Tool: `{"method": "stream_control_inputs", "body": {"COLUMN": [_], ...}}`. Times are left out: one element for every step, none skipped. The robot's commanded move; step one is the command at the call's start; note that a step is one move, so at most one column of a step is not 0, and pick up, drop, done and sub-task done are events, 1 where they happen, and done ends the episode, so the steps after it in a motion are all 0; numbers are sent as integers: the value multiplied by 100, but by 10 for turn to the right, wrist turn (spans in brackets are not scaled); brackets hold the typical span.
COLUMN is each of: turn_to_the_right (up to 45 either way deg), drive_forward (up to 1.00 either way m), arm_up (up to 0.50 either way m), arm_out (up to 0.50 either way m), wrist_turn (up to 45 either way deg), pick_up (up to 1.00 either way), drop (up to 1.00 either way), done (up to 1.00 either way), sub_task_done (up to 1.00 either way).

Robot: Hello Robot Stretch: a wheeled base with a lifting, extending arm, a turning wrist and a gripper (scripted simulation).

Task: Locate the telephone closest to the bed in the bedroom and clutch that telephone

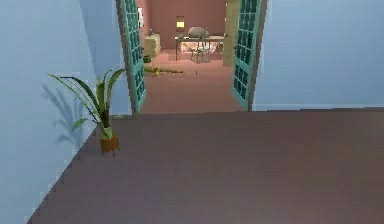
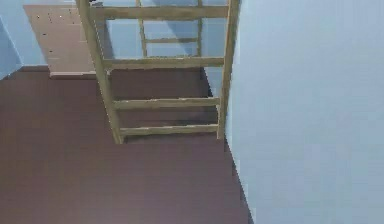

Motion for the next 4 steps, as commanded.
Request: {"method": "stream_control_inputs", "body": {"turn_to_the_right": [0, 0, -30, 0], "drive_forward": [100, 100, 0, 100], "arm_up": [0, 0, 0, 0], "arm_out": [0, 0, 0, 0], "wrist_turn": [0, 0, 0, 0], "pick_up": [0, 0, 0, 0], "drop": [0, 0, 0, 0], "done": [0, 0, 0, 0], "sub_task_done": [0, 0, 0, 0]}}
